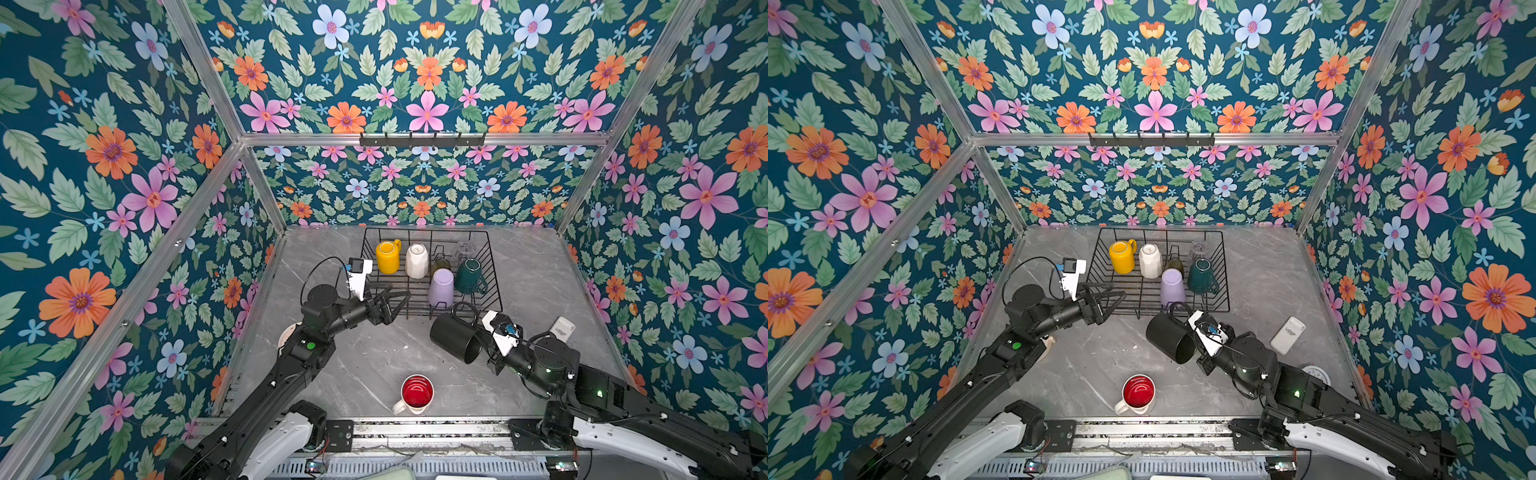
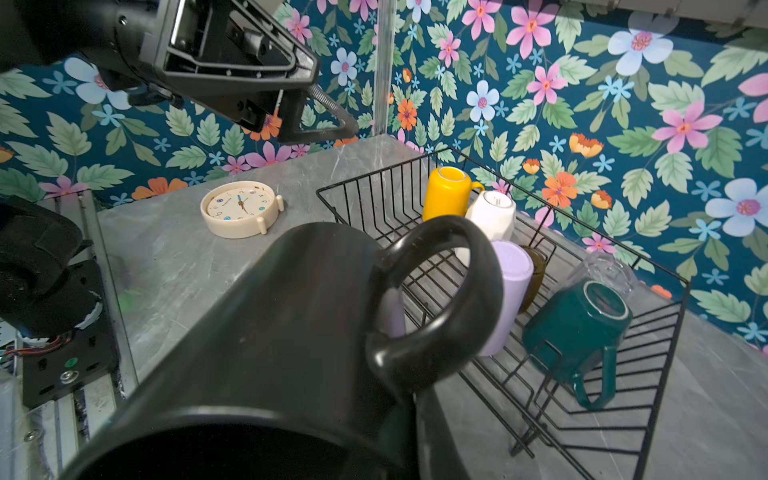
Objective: Load the cups into the dish rack
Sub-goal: 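Bring the black mug to the left gripper while the left gripper reaches toward it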
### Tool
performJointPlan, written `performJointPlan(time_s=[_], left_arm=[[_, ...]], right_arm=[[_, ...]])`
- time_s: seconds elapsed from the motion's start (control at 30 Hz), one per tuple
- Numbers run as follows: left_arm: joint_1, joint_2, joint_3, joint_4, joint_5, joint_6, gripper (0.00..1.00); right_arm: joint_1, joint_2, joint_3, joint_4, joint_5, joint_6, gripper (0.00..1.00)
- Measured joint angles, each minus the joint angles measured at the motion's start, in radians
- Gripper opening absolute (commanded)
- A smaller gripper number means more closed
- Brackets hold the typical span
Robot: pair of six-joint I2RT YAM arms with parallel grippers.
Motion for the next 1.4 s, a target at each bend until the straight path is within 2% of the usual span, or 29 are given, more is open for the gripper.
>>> performJointPlan(time_s=[0.27,0.67,1.1,1.4], left_arm=[[0.0,0.031,-0.026,0.144,0.231,-0.049,1.0],[0.0,0.017,-0.069,0.316,0.407,-0.137,1.0],[0.0,0.006,-0.076,0.345,0.47,-0.164,1.0],[0.005,0.003,-0.078,0.377,0.439,-0.193,1.0]], right_arm=[[-0.107,0.08,0.049,0.082,-0.148,-0.029,0.0],[-0.119,0.237,0.147,0.155,-0.316,-0.066,0.0],[-0.153,0.314,0.168,0.257,-0.443,-0.051,0.0],[-0.211,0.381,0.169,0.362,-0.537,0.016,0.0]])
